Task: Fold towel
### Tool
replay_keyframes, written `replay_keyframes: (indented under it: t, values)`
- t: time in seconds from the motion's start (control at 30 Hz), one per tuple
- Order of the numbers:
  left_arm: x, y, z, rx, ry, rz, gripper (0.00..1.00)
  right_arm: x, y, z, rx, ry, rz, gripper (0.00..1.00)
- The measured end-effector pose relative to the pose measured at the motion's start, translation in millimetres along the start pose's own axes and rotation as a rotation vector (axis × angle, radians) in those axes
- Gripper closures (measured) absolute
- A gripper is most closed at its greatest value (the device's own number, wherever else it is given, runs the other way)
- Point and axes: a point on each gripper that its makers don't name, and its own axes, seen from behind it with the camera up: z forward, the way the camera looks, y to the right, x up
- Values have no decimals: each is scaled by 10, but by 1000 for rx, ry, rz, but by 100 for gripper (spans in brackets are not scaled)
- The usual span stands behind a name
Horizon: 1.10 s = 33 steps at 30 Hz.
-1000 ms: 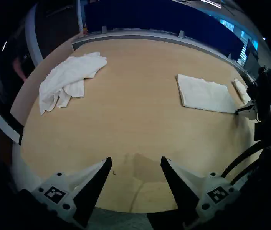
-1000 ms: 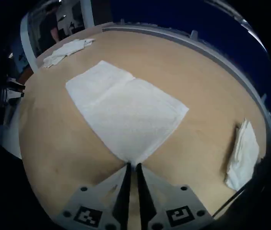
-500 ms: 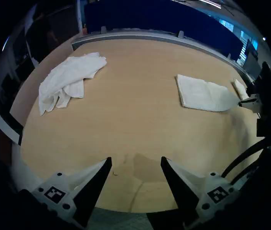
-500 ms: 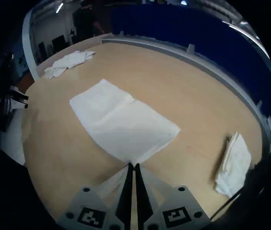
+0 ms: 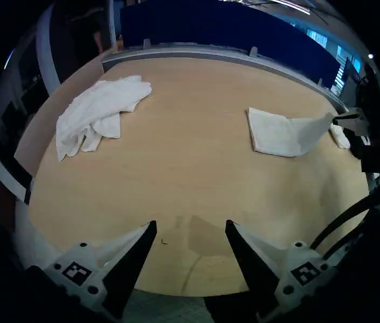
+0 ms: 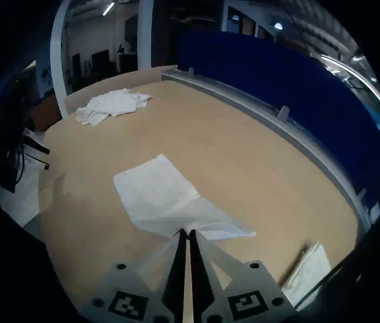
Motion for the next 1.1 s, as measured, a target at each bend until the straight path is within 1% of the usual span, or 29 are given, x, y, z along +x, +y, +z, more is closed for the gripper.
replay_keyframes:
  t: [0.3,0.47,0.57,0.77,0.87,0.97,1.07,1.1]
  values:
    - [-11,-71,-60,-4,11,-13,5,154,-57,97,9,-4,-23,95]
    - [-27,-127,-118,-1,16,-22,5,365,-171,202,32,10,-54,95]
    - [-28,-165,-149,2,23,-28,5,527,-287,320,55,19,-82,95]
    - [-32,-274,-234,20,37,-44,5,778,-664,644,133,22,-143,95]
    - [-44,-331,-287,29,44,-61,5,791,-891,876,182,6,-161,95]
    - [-72,-376,-324,36,48,-86,5,725,-1138,1147,238,-21,-155,95]
    - [-109,-409,-344,41,47,-109,5,584,-1355,1405,282,-63,-129,95]
    - [-117,-417,-351,42,47,-113,5,531,-1396,1461,288,-77,-123,95]
